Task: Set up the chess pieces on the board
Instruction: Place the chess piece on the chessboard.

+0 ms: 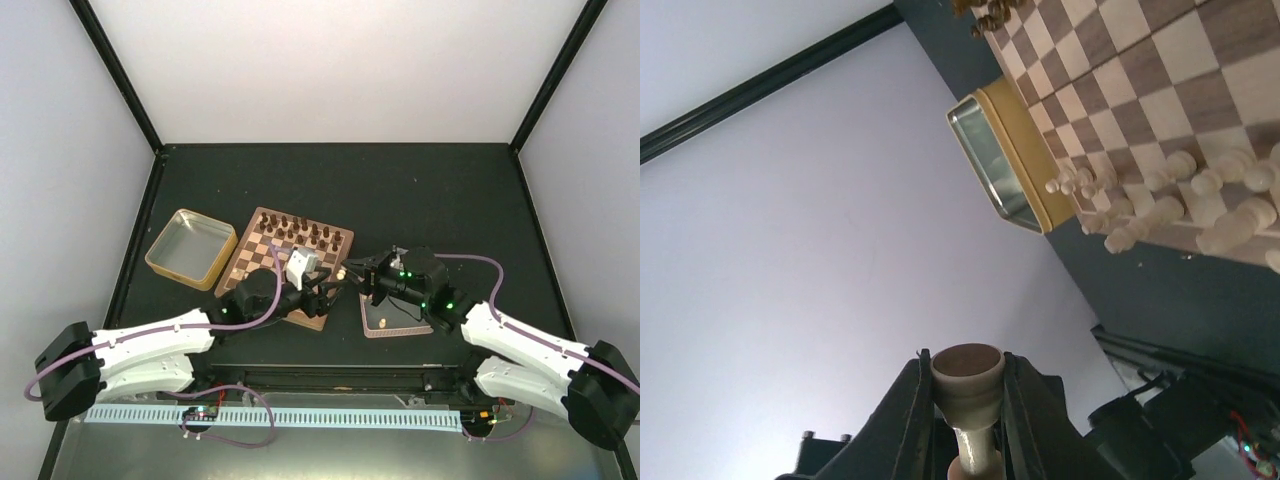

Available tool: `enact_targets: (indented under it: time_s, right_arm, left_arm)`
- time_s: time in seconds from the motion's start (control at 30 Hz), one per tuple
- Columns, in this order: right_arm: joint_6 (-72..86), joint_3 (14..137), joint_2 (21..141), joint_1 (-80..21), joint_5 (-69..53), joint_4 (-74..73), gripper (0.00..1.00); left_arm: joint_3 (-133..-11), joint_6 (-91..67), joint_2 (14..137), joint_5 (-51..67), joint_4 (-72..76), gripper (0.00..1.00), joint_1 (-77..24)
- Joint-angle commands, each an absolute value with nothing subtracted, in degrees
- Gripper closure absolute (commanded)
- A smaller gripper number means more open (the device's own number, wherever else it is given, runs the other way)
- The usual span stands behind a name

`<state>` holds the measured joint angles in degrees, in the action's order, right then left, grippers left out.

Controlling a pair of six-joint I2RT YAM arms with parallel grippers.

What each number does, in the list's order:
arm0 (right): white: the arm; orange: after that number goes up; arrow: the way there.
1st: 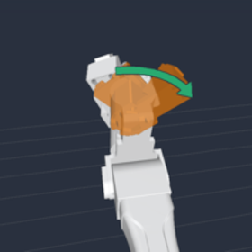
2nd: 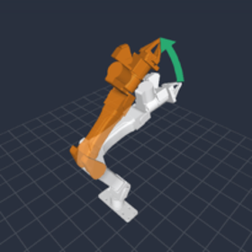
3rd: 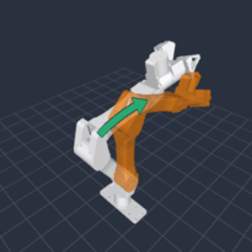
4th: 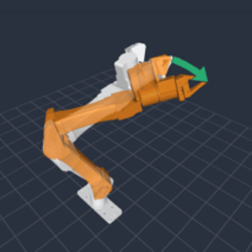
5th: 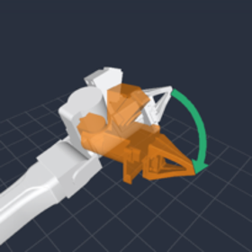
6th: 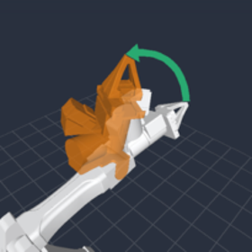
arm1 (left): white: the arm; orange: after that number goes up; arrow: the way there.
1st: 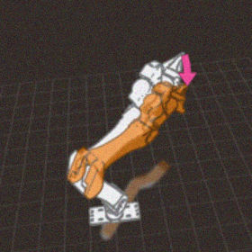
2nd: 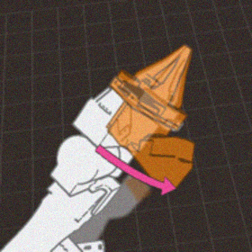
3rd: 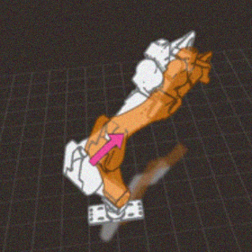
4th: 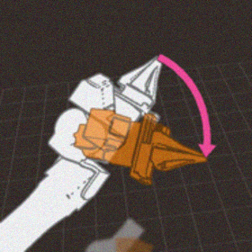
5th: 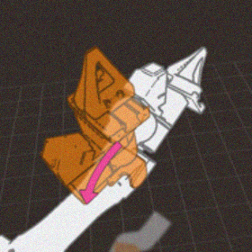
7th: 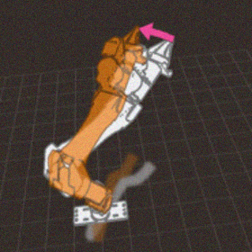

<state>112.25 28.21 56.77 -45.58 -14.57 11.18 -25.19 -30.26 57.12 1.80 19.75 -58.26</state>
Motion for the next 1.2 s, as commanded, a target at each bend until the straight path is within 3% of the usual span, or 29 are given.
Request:
enact_targets:
  time_s: [0.0, 0.2, 0.57, 0.77, 0.87, 1.0, 1.17]
  right_arm:
    - [117.6, 27.8, 57.4, -46.7, -16.3, 14.5, 0.91]
    - [117.4, 28.2, 57.9, -47.0, -16.9, 14.9, 0.91]
    - [118.6, 28.2, 58.5, -47.0, -17.1, 17.3, 0.90]
    - [117.9, 28.7, 58.5, -47.0, -17.1, 16.7, 0.88]
    - [114.3, 29.7, 58.3, -47.0, -16.4, 14.3, 0.76]
    - [103.4, 31.3, 55.8, -46.9, -12.2, 6.9, 0.45]
    - [90.9, 28.0, 48.9, -46.6, -3.6, 2.1, 0.31]
  left_arm:
    - [-30.0, -27.5, 59.1, -2.5, 22.7, 0.35, -58.9]
    - [-31.1, -27.4, 60.3, -3.5, 21.5, 0.58, -59.1]
    - [-31.6, -27.3, 61.2, -5.9, 18.7, 0.62, -60.0]
    - [-32.2, -26.1, 60.1, -9.1, 16.8, 0.85, -60.3]
    - [-33.7, -25.3, 59.0, -10.4, 12.8, 0.91, -60.3]
    - [-39.1, -25.3, 56.5, -14.9, -1.6, 0.93, -60.2]
    - [-45.7, -24.4, 52.3, -17.9, -22.5, 0.93, -58.4]
